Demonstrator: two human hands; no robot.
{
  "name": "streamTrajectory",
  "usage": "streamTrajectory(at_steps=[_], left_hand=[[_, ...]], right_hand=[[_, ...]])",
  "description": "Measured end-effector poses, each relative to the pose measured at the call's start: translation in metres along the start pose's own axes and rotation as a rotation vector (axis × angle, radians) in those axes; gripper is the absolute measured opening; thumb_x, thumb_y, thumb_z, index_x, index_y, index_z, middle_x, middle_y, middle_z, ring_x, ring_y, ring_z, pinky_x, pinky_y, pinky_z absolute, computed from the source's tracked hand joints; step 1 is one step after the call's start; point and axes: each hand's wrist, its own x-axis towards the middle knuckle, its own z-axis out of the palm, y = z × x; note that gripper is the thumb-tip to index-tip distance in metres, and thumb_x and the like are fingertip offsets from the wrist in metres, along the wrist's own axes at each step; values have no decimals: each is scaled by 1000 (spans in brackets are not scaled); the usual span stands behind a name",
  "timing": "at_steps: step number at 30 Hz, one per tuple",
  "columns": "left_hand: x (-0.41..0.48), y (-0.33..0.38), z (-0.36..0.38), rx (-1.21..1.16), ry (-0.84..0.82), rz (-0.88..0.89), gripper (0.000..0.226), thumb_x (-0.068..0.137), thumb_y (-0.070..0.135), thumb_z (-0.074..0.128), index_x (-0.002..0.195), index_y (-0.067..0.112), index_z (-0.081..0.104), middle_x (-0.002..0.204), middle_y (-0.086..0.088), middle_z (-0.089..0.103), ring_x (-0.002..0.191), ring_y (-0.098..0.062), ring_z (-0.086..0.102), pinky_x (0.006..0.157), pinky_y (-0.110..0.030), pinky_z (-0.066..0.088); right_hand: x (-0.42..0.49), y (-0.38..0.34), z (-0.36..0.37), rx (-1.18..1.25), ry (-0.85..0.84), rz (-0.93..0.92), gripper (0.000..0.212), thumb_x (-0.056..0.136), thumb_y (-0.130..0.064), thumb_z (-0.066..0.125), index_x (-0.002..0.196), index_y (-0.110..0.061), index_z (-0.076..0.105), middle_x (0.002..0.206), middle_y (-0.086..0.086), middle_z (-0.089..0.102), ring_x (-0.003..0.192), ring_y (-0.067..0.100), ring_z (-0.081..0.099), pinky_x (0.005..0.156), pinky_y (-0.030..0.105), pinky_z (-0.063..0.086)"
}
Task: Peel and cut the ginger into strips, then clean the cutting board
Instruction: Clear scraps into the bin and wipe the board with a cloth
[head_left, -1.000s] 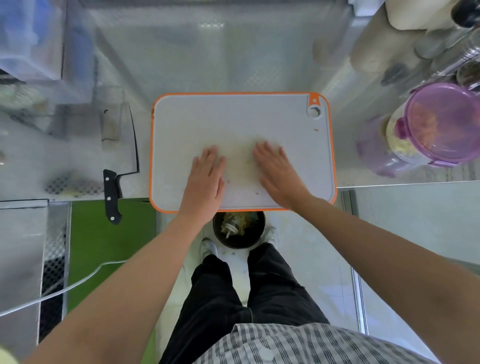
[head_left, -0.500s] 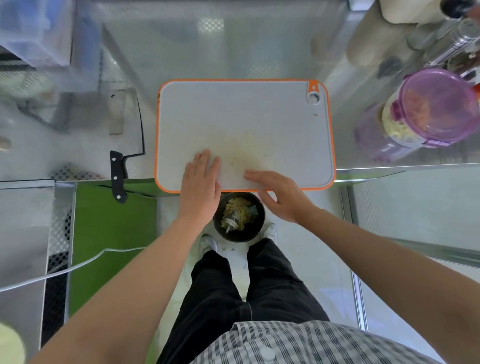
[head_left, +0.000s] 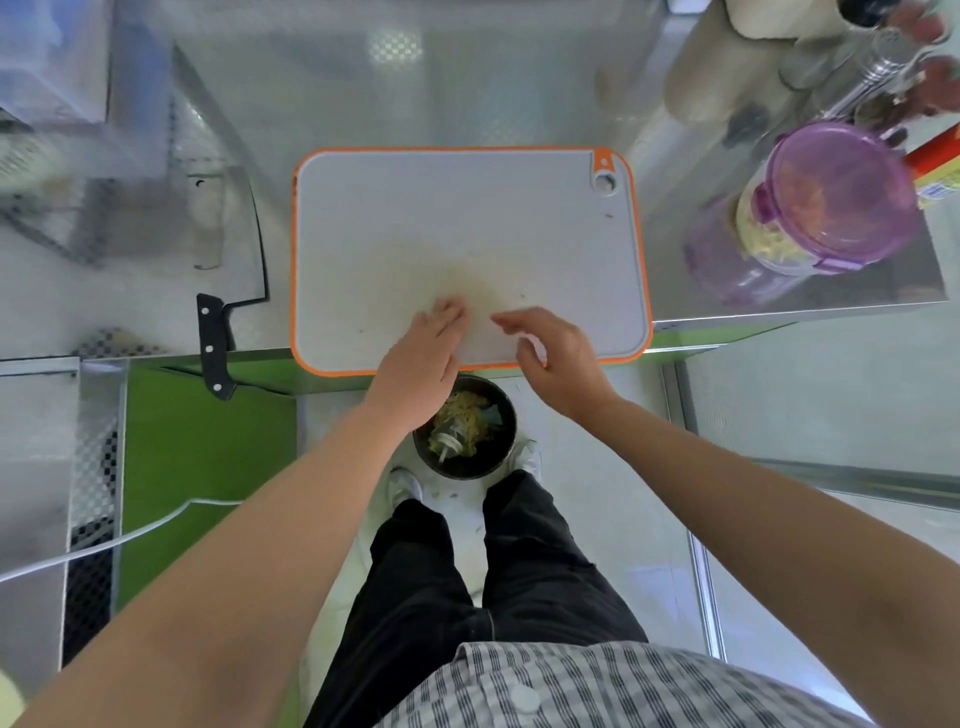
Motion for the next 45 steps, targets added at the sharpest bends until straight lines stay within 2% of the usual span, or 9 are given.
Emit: streamTrajectory(at_steps=[5,7,13,16,23,27,32,36,45], left_hand=[[-40,6,5,-33,-4,267,41,90,3,45,126,12,62,134,-2,58,124,-19,54,101,-40,47],[-41,7,2,-34,100,253,39,87,11,38,112,11,69,113,-6,67,103,-25,63,85,-40,54],[-28,3,2,95,155,36,40,88,3,51,128,5,57,141,-15,48,132,-34,42,109,-46,35],[-40,3,5,64,139,158,36,84,3,49,116,7,66,121,-10,62,115,-31,55,96,-47,46],[-41,5,2,45,187,105,36,83,0,53,115,10,66,111,-6,63,105,-27,56,89,-42,49],[-40,3,1,103,177,34,41,80,1,57,121,8,62,125,-11,58,117,-32,51,97,-43,42],[-36,6,-2,83,145,-16,35,86,4,54,120,10,62,128,-10,53,122,-29,45,101,-41,39],[-32,10,-3,129,134,-41,39,88,7,53,127,9,57,140,-12,46,130,-30,40,105,-44,37],[-37,6,-3,185,100,-61,45,90,9,52,134,8,49,147,-12,38,135,-29,33,107,-40,32]], right_hand=[[13,8,14,-194,-159,62,52,90,-5,44,142,-4,41,150,11,37,143,24,26,119,31,12],[-5,5,18,-167,-184,-30,47,90,-8,43,135,-4,51,144,10,46,140,21,33,118,31,17],[-27,-2,8,-141,-121,-83,43,83,-5,44,121,-7,64,126,7,63,118,22,58,103,36,44],[-28,-7,6,-152,-124,-103,38,83,-6,44,112,-9,69,106,6,71,99,22,65,88,39,53],[-22,-11,11,-134,-94,-53,38,82,-7,45,111,-12,69,104,3,71,96,20,65,86,41,53],[-5,0,12,-203,-32,95,52,82,-13,46,133,-7,54,142,12,49,135,27,41,111,41,33],[-8,-7,9,-169,-77,3,34,84,-5,49,111,-12,69,108,1,70,100,21,63,91,37,49],[1,0,10,-204,-90,70,51,83,-8,50,134,-7,53,143,11,47,137,26,38,114,40,29],[-14,-13,18,-188,-172,-74,41,80,0,53,117,-10,67,125,6,64,119,24,56,101,43,45]])
